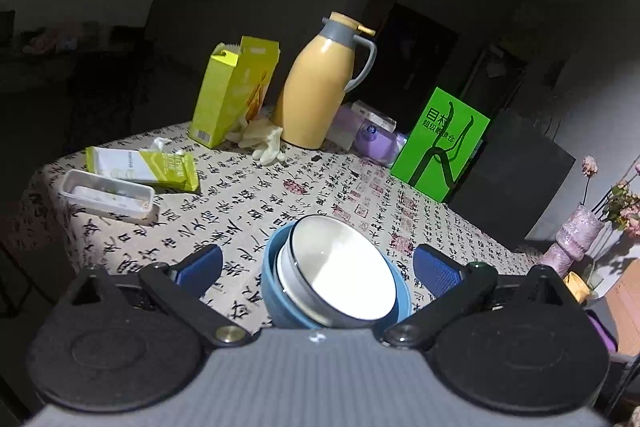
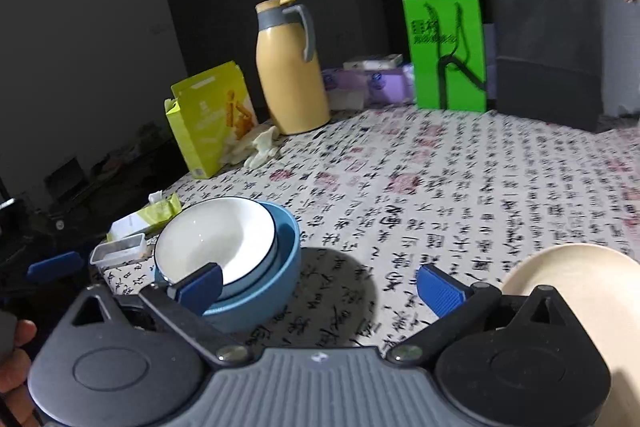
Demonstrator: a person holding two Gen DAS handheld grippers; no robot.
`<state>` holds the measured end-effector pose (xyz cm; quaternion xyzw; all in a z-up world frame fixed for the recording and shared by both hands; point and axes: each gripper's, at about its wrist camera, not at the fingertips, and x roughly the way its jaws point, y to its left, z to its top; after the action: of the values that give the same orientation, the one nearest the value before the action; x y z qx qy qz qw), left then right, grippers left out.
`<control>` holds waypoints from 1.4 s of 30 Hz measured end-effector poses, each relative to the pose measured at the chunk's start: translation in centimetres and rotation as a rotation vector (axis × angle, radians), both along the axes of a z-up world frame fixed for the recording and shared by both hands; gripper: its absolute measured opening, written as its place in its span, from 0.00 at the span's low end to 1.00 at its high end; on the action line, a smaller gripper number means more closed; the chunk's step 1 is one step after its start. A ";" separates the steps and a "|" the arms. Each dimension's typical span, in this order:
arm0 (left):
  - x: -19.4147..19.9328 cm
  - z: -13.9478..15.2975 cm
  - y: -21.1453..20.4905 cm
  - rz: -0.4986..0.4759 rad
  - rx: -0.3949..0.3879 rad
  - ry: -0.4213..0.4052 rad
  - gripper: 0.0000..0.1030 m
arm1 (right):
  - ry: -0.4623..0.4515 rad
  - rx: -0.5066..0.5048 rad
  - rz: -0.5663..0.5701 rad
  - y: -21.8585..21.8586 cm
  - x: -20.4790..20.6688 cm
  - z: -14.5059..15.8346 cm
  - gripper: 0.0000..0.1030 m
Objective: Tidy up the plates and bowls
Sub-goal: 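Open both grippers and lift them off the nested bowls, then move both open grippers onto the rim of the blue bowl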
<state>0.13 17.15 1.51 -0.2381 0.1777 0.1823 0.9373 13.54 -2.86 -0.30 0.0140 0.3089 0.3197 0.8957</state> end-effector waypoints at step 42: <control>-6.6 -3.2 1.5 0.003 0.077 -0.044 1.00 | 0.010 -0.034 0.002 0.2 -3.2 -1.0 1.00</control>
<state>-6.47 18.62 -1.73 -0.2062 0.1495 0.1852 0.9491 10.30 -2.68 -1.26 0.0002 0.3186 0.3153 0.8939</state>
